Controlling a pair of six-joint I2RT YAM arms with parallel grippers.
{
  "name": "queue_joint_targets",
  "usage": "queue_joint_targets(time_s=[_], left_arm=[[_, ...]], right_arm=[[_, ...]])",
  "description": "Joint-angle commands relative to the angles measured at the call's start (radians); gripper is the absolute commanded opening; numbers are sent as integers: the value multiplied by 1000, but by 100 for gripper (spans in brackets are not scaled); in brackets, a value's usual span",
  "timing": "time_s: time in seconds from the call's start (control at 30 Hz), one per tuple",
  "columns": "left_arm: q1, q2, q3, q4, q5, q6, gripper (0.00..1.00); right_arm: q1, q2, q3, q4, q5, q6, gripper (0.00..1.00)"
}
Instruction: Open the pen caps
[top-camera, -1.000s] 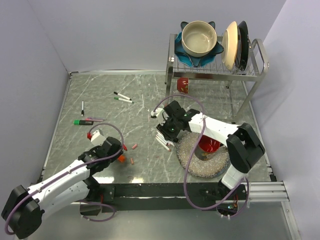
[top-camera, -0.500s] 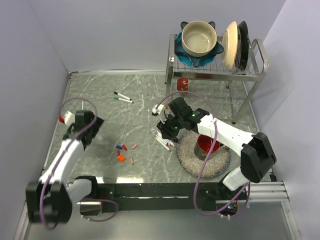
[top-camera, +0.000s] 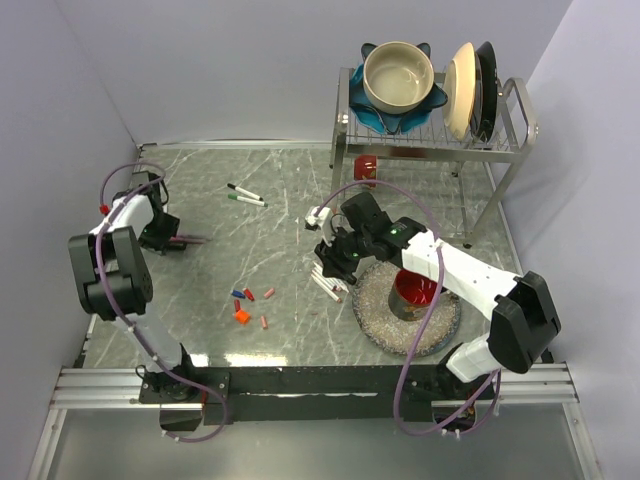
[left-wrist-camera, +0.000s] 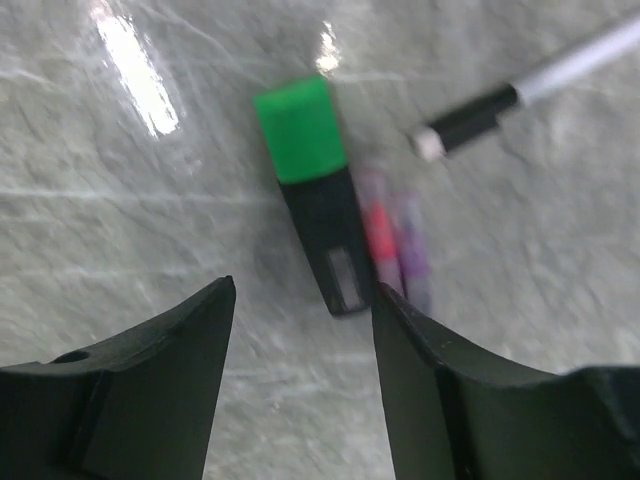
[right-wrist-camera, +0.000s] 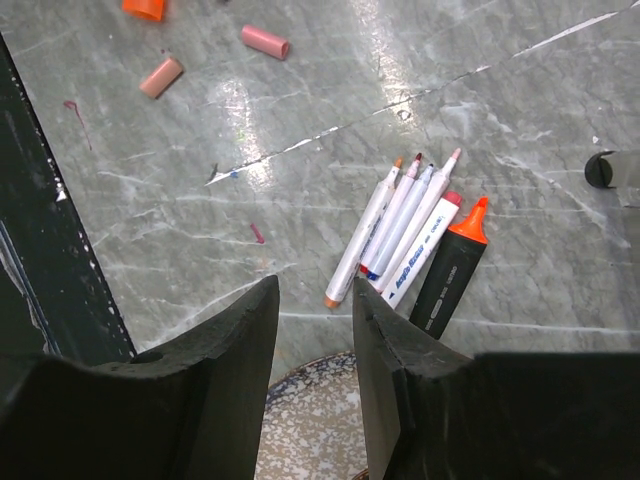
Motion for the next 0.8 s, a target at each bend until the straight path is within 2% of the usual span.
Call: queue_joint_targets(time_s=[0.0,0.27,0.53,0.6,0.67,0.77], left_arm=[[19,49,77,-74,-6,33,63],[25,138,140,-118,-32,32,63],[28,151,133,-118,-41,26,60],[28,145,131,-124,-47,20,55],[28,145,128,-132,-43,23,46],[28,128,96,-121,-35,21,41]], right_arm=[[7,-42,2,9,-17,-7,43],[7,-32,3,9,-14,-9,44],[7,-22,2,7,-13,-10,44],[7,-20,3,7,-14,-10,45],[5,-20,3,7,-13,-10,45],[4,-22,5,7,-14,-12,45]])
